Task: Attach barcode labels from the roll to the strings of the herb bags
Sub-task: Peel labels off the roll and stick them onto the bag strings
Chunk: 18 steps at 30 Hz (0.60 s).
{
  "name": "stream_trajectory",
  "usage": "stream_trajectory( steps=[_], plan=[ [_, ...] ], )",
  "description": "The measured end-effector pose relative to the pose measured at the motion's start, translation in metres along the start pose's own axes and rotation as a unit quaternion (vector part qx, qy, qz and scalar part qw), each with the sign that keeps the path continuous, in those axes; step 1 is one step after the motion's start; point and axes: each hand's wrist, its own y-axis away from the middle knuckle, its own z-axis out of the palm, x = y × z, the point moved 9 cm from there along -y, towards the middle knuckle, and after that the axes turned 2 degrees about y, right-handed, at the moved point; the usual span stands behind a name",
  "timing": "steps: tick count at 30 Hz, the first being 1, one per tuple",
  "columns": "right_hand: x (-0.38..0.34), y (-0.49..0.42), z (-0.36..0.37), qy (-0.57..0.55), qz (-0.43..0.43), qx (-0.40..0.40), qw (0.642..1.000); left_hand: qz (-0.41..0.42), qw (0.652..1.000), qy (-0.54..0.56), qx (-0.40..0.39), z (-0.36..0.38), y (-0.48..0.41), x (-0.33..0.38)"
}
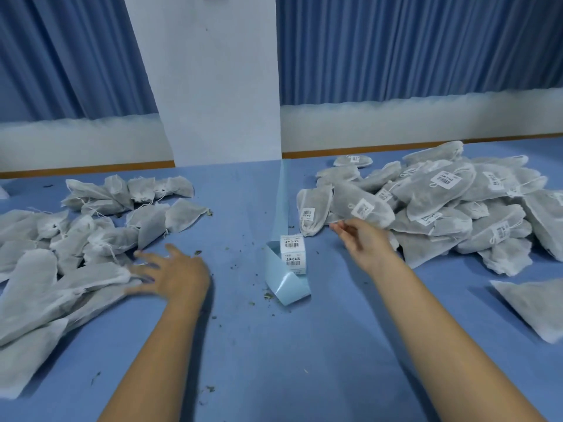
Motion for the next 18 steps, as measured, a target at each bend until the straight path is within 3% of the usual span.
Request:
stream_trajectory(
  steps=[3,7,10,13,18],
  plan=[
    [0.001,0.007,0.02,0.045,-0.04,-0.014,0.998,-0.025,0.999,-0.003,-0.022,0.005,-0.01,-0.026],
    [-0.004,0.016,0.051,0.141,-0.097,-0.044,0.984,0.031,0.995,-0.068,0.07,-0.02,-0.017,-0.032],
    [0.002,0.021,0.063,0.231,-0.114,-0.065,0.964,0.001,0.989,-0.116,0.089,-0.031,-0.024,-0.048],
    [0.009,0.023,0.063,0.252,-0.118,-0.064,0.958,-0.034,0.993,-0.097,0.051,-0.025,-0.024,-0.062],
    [0.006,0.031,0.075,0.248,-0.145,-0.064,0.956,0.031,0.991,-0.074,0.105,-0.038,-0.021,-0.053]
  ],
)
